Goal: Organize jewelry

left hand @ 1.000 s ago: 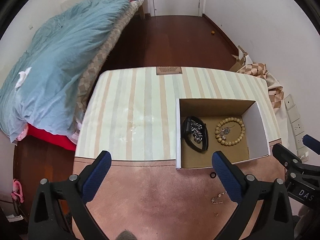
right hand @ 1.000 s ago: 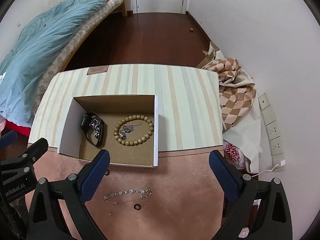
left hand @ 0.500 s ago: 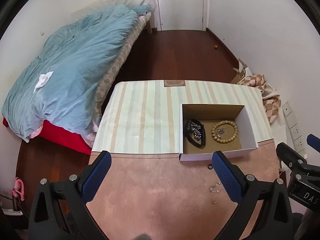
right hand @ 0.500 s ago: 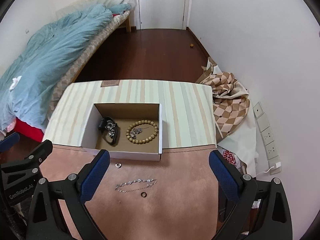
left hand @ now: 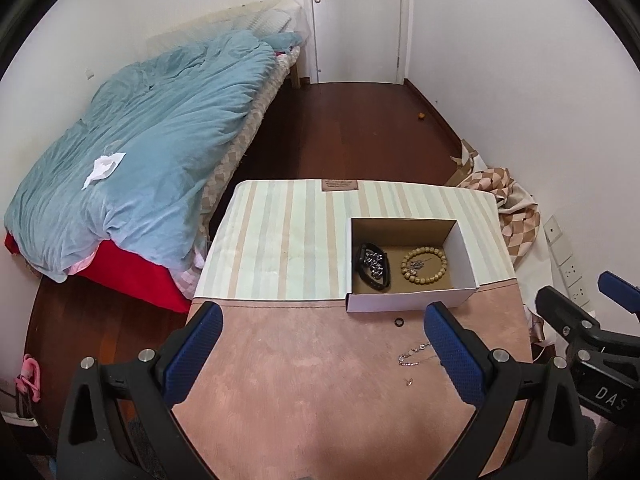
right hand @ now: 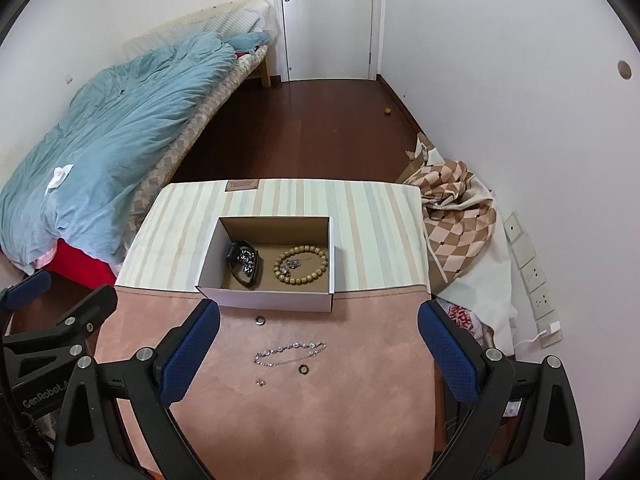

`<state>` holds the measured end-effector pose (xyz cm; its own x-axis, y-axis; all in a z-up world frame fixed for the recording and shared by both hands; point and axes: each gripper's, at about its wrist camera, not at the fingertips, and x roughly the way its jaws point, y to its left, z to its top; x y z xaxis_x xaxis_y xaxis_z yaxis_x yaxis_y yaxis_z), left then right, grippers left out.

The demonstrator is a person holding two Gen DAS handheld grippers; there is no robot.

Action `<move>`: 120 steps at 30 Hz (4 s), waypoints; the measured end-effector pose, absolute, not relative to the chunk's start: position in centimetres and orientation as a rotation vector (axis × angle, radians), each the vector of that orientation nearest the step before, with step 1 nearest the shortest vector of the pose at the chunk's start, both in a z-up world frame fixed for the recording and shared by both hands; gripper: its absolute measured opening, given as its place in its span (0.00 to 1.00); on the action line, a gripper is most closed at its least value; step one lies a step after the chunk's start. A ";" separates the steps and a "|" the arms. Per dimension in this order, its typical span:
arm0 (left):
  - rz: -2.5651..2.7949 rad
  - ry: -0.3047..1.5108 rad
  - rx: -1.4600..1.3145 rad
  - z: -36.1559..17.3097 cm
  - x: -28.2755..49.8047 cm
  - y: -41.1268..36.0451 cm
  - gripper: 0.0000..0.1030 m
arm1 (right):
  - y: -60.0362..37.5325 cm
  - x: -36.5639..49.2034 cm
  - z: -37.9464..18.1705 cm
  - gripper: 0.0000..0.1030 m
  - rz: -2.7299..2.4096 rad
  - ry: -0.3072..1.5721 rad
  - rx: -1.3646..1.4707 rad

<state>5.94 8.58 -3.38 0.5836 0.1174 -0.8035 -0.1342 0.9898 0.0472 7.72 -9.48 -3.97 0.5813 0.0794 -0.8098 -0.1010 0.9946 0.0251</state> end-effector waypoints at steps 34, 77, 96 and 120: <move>0.263 1.261 0.006 -22.9 4.7 8.8 1.00 | -8.1 7.2 -25.8 0.12 0.172 1.044 -0.025; -0.095 1.128 -0.048 -21.2 4.7 0.5 0.02 | -15.6 3.6 -20.4 0.12 0.074 0.984 0.180; -0.120 1.084 -0.222 -14.1 7.4 7.2 0.14 | -14.2 6.1 -15.9 0.12 0.168 0.909 0.284; -0.147 1.173 0.016 -23.4 5.3 -0.6 0.08 | -17.6 4.0 -18.7 0.12 0.082 0.965 0.324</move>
